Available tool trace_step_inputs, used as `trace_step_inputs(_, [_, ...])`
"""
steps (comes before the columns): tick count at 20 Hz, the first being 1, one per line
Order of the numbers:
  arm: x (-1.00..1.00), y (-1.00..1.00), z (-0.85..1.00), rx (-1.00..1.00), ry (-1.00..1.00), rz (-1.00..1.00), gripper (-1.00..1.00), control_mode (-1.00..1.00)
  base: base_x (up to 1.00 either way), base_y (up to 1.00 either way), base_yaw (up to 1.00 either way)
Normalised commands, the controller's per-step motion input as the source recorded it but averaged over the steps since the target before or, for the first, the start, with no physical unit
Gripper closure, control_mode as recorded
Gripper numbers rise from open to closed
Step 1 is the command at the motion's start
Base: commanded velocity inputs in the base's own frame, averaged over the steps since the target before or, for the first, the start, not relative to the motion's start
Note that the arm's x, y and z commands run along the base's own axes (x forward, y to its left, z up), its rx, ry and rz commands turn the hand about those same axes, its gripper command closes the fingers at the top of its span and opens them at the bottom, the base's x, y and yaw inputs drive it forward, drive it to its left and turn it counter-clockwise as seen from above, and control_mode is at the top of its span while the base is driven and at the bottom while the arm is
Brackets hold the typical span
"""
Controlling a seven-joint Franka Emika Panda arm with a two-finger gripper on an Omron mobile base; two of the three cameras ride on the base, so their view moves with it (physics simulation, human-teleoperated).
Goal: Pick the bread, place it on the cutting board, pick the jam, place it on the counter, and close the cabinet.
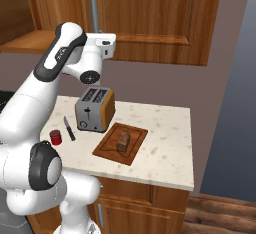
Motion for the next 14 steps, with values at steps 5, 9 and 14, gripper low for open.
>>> trace_step_inputs(5, [0.51, 0.00, 0.00, 0.00, -0.02, 0.00, -1.00, -1.00, 0.00, 0.00, 0.00])
trace_step_inputs(9, [0.52, 0.00, 0.00, 0.00, -0.02, -0.01, -1.00, -1.00, 0.00, 0.00, 0.00])
trace_step_inputs(14, [0.44, 0.00, 0.00, 0.00, -0.02, -0.01, -1.00, -1.00, 0.00, 0.00, 0.00])
